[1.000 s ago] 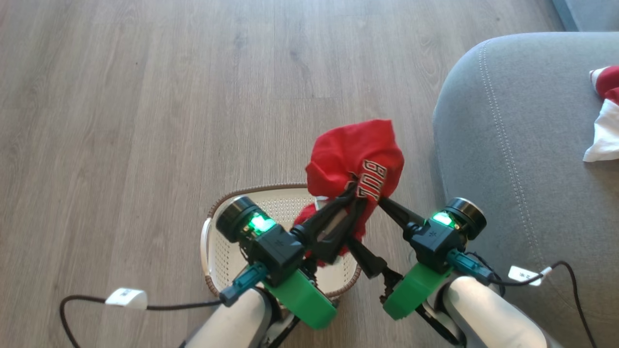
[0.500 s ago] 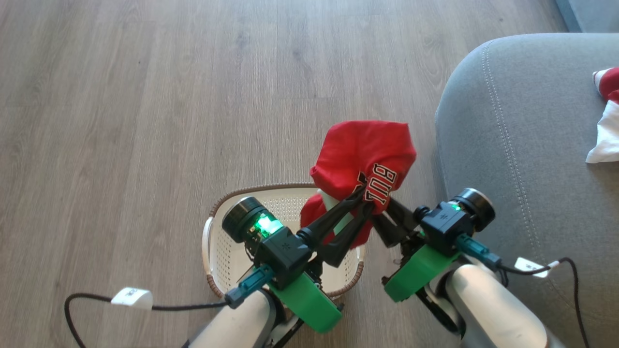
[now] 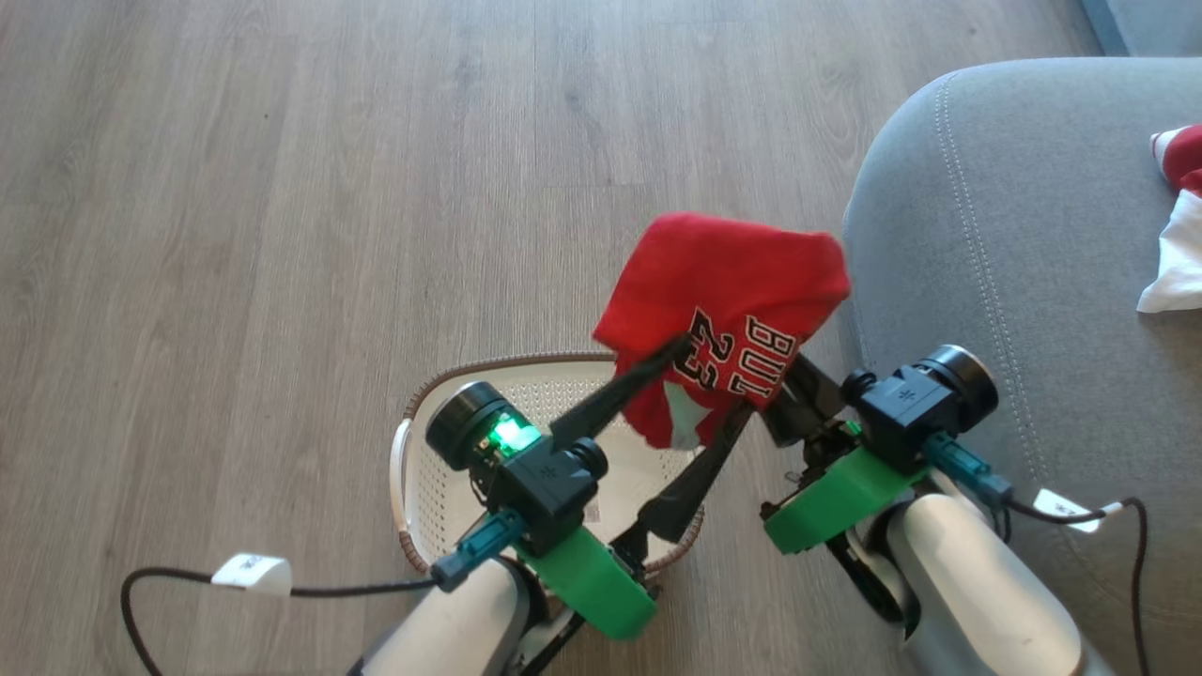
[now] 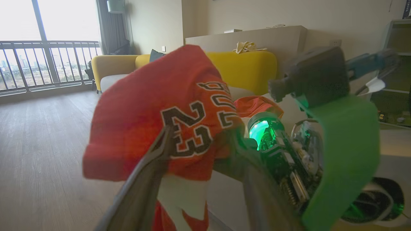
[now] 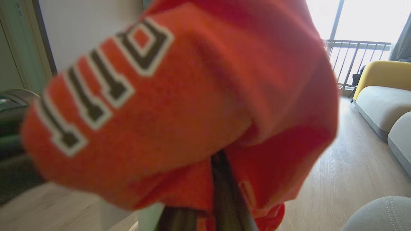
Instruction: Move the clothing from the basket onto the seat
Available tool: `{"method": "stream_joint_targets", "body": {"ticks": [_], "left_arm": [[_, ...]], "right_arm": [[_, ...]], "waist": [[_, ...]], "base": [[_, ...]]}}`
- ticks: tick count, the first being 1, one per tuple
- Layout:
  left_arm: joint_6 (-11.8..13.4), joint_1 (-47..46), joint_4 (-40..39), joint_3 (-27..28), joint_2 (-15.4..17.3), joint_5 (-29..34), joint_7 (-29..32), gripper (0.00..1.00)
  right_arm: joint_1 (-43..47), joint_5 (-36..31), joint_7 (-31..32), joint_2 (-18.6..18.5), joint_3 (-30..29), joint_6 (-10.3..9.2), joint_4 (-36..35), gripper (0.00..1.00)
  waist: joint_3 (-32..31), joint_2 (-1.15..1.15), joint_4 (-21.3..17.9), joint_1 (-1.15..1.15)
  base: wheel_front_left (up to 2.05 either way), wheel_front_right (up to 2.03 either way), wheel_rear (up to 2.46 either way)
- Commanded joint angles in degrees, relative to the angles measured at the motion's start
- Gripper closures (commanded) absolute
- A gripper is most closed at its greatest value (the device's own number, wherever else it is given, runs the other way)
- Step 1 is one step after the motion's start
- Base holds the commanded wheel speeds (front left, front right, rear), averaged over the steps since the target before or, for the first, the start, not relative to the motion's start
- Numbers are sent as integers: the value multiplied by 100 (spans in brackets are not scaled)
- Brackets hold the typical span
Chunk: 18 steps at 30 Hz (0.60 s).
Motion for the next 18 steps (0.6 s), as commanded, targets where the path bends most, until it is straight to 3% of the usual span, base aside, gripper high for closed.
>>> {"method": "stream_joint_targets", "body": {"ticks": [1,18], "left_arm": [[22,-192,-143,216,6,-32,-55,0],[30,50,468,613,6,107,-55,0]], "right_arm": [[-30,-40,-13,103,31,40,-228,100],[-169,-145,-13,-69,-862,40,-396,100]], "waist": [[-4,0,-1,0],[-112,0,37,0]], "base": [[0,0,0],[0,0,0]]}}
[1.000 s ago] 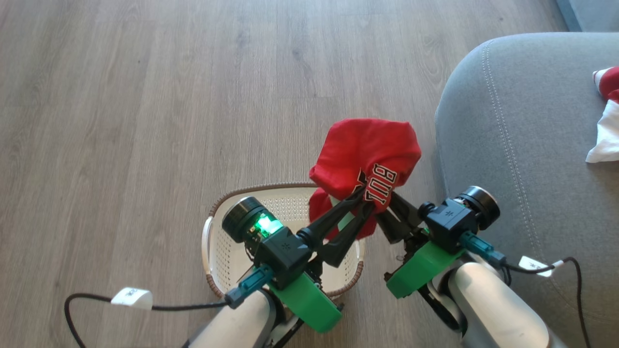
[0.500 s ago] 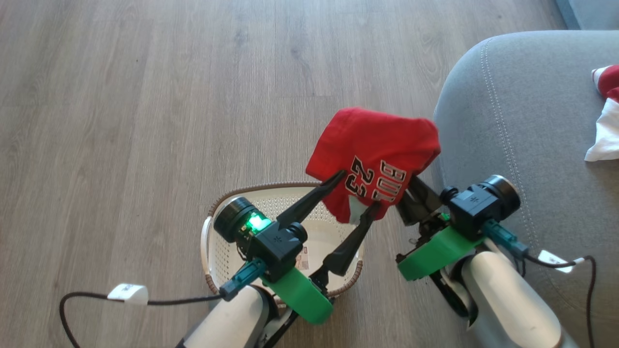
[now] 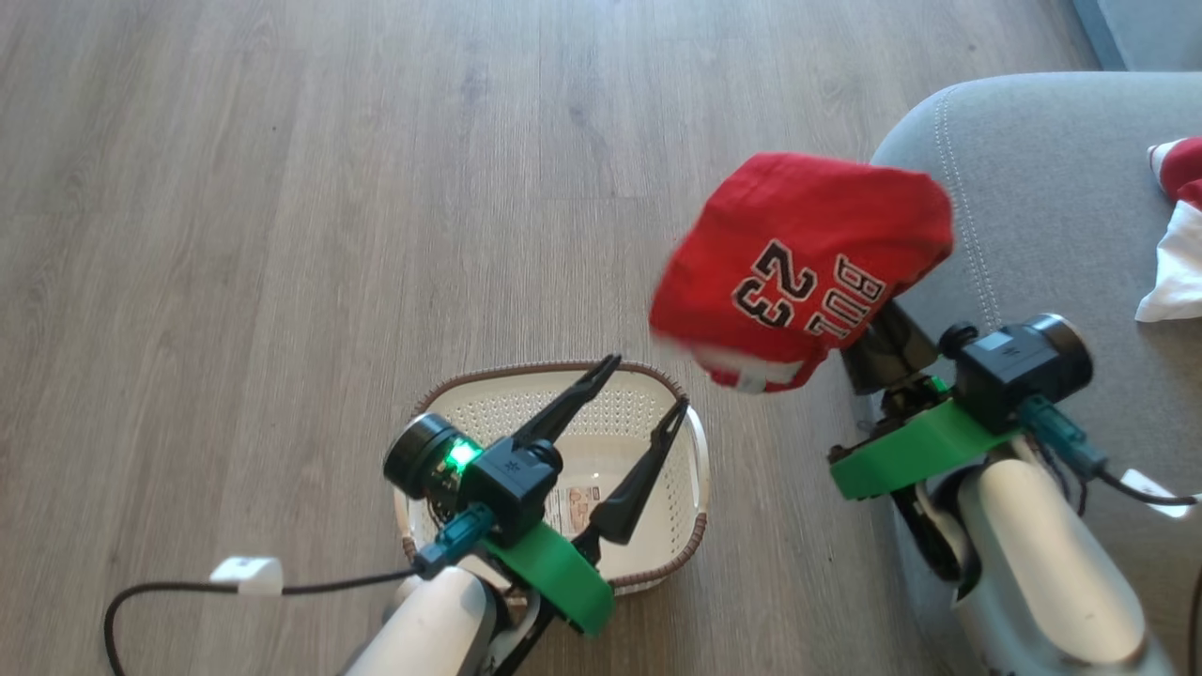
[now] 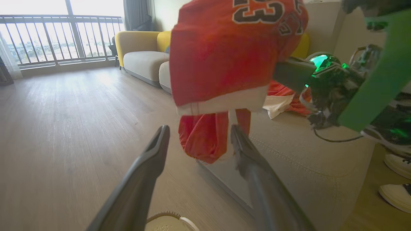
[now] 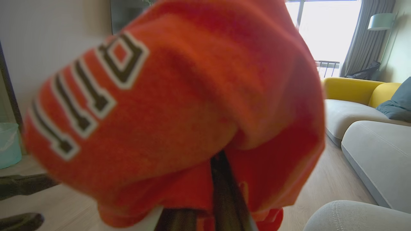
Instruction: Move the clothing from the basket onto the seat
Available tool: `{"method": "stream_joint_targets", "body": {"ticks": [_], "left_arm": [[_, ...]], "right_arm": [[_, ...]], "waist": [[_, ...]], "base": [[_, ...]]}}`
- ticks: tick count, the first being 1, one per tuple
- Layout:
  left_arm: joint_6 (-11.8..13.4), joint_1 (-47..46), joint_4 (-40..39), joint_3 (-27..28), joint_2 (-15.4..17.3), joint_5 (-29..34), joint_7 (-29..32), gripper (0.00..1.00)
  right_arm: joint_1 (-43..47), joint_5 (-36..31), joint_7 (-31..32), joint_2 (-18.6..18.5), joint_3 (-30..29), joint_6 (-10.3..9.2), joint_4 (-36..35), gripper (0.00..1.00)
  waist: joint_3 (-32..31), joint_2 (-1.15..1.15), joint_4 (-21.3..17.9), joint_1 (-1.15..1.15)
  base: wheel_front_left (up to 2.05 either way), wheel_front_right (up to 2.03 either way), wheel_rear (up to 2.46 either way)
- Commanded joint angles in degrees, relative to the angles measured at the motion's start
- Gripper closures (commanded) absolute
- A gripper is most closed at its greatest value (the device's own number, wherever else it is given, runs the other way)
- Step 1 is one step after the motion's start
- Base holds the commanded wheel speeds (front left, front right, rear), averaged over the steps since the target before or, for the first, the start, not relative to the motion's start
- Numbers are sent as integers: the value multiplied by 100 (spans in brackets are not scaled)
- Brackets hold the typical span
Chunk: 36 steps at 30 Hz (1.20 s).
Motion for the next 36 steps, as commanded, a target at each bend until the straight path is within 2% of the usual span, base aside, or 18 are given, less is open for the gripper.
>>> {"method": "stream_joint_targets", "body": {"ticks": [1,8,11,24,36], "left_arm": [[-19,-127,-124,198,7,102,-55,0],[-66,22,62,249,7,199,-55,0],[-88,115,112,266,7,31,-55,0],[-103,457,230,254,106,453,-55,0],[-104,548,152,312,102,494,-55,0]], "right_arm": [[-189,-52,-13,-49,5,40,-250,100],[-288,-83,-13,-167,-211,40,-352,100],[-276,-91,-13,-201,-288,40,-402,100],[-25,-31,-13,-171,-622,40,-384,100],[66,-50,-13,-177,-735,40,-401,100]], "waist": [[-12,0,5,0],[-25,0,11,0],[-29,0,9,0],[-128,0,-133,0],[-151,0,-441,0]], "base": [[0,0,0],[0,0,0],[0,0,0],[0,0,0],[0,0,0]]}}
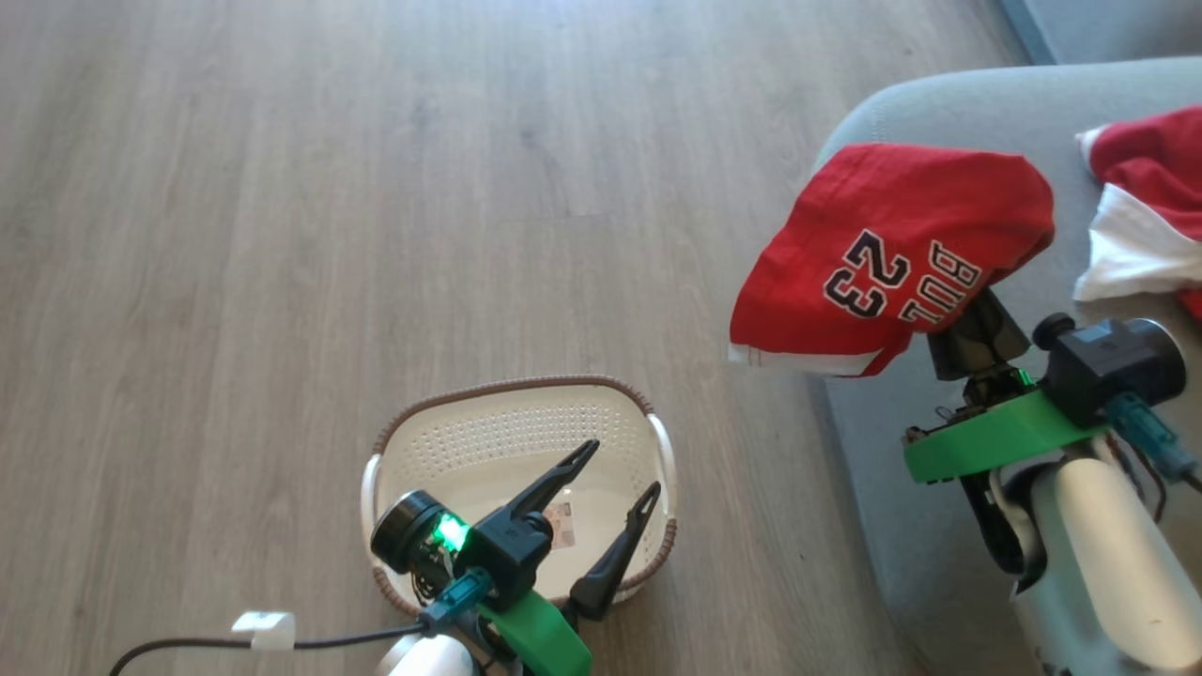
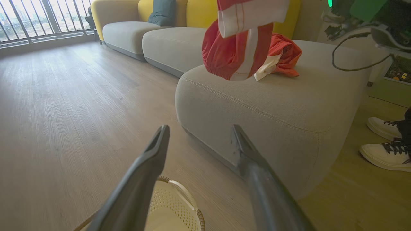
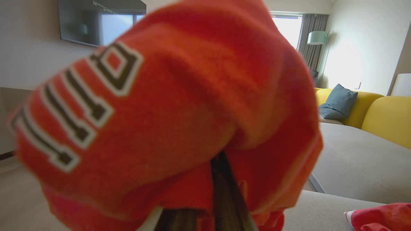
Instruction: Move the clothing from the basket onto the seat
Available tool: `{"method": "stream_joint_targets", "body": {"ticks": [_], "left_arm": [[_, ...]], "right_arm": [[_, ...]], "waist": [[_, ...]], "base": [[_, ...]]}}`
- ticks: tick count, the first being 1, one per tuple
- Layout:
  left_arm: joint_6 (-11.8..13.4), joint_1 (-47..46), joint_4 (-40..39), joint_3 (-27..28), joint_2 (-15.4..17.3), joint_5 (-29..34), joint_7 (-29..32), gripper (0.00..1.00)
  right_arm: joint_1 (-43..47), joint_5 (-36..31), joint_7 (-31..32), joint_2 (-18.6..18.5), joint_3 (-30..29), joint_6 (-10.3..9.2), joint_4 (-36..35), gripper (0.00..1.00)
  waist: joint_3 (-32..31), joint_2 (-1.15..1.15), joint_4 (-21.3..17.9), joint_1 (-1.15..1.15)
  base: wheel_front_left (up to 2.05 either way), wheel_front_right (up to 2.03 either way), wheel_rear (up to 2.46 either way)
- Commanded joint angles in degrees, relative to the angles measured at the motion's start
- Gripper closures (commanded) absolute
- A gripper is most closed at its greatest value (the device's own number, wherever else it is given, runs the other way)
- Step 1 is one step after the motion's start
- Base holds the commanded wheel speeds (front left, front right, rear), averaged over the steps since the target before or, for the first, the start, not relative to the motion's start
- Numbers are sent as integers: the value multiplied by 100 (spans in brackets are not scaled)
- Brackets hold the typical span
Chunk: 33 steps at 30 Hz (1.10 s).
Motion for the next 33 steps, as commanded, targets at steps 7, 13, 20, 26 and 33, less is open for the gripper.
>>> {"method": "stream_joint_targets", "body": {"ticks": [7,13,20,26,33], "left_arm": [[-6,-162,-289,115,23,67,-55,0],[-6,-258,-370,71,50,78,-55,0],[-6,-297,-464,49,32,83,-55,0],[-6,-307,-553,13,-10,117,-55,0],[-6,-345,-614,-94,-47,132,-55,0]], "right_arm": [[-146,-46,-13,-5,-116,40,-306,100],[-115,-101,-13,29,-376,40,-429,100],[3,-139,-13,61,-621,40,-539,100],[104,-139,-13,95,-747,40,-582,100],[225,-133,-13,99,-937,40,-659,100]], "waist": [[159,0,-552,0],[309,0,-1220,0],[349,0,-1865,0],[297,0,-2352,0],[303,0,-2563,0]], "base": [[0,0,0],[0,0,0],[0,0,0],[0,0,0],[0,0,0]]}}
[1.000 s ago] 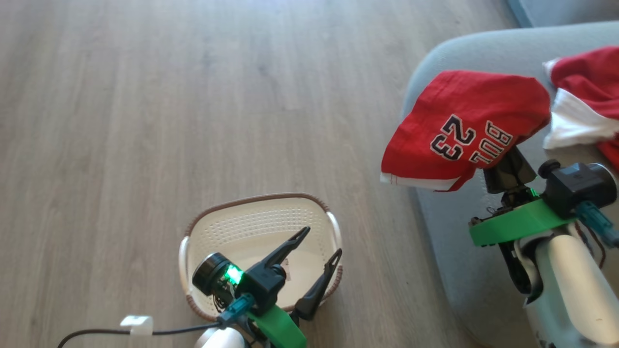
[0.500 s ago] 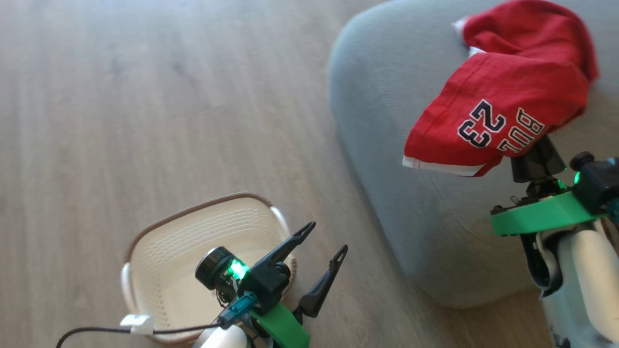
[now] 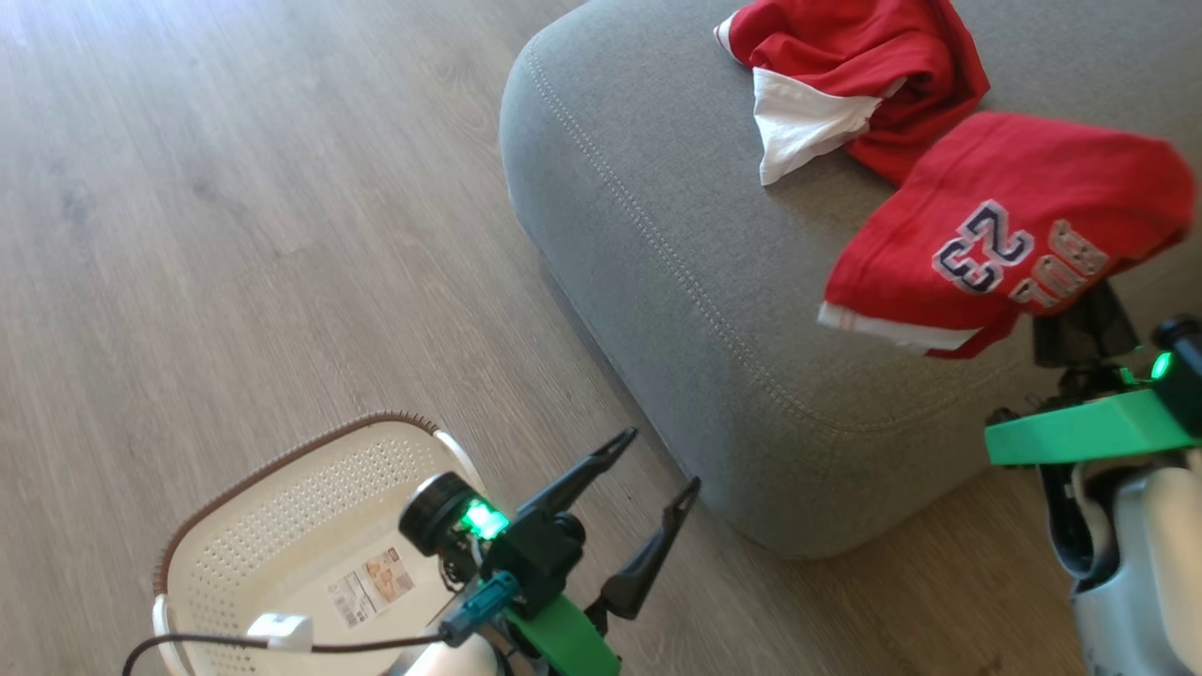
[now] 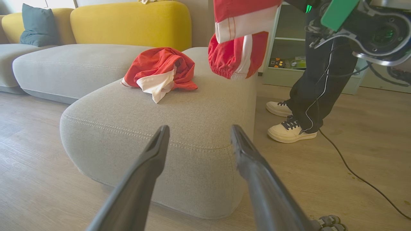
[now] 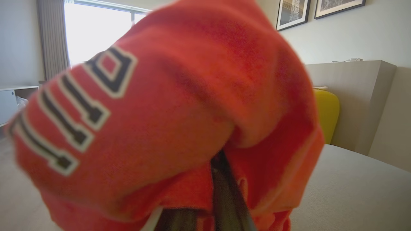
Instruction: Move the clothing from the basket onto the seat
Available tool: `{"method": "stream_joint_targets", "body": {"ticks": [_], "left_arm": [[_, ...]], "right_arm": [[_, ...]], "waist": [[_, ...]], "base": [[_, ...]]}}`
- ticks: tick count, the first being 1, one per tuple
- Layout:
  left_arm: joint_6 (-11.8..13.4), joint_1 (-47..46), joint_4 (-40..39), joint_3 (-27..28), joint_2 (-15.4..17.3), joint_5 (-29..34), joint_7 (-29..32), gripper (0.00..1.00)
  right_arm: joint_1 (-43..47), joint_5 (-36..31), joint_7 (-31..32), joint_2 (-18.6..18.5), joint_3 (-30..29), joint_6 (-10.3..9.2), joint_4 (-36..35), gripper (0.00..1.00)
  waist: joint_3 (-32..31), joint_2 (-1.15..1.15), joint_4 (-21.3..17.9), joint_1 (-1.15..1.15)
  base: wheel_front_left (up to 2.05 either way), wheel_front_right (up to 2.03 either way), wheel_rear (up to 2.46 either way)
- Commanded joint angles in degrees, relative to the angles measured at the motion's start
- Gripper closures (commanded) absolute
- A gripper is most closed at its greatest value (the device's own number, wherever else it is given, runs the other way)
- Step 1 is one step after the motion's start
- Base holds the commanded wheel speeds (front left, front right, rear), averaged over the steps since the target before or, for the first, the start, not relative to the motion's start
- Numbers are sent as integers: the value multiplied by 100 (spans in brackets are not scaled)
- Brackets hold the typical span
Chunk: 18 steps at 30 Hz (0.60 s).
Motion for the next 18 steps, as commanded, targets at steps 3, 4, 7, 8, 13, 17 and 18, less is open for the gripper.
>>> {"method": "stream_joint_targets", "body": {"ticks": [3,4,7,8,13,17,18], "left_arm": [[-5,-300,-202,72,-53,26,-55,0],[-5,-312,-195,56,-55,21,-55,0],[-5,-342,-173,28,-59,5,-55,0],[-5,-348,-168,26,-60,1,-55,0],[-5,-319,-175,65,-68,-11,-55,0],[-5,-271,-191,101,-74,2,-55,0],[-5,-262,-196,109,-75,9,-55,0]], "right_arm": [[3,-29,-13,-22,-8,40,-296,100],[15,-33,-13,-17,-24,40,-310,100],[28,-44,-13,-6,-57,40,-329,100],[29,-47,-13,-3,-65,40,-331,100],[-1,-69,-13,2,-35,40,-307,100],[-70,-13,-13,-5,-22,40,-244,100],[-90,19,-13,-15,-29,40,-219,100]], "waist": [[23,0,-18,0],[27,0,-18,0],[29,0,-15,0],[26,0,-12,0],[-5,0,12,0],[-17,0,22,0],[-15,0,22,0]], "base": [[0,0,0],[0,0,0],[0,0,0],[0,0,0],[0,0,0],[0,0,0],[0,0,0]]}}
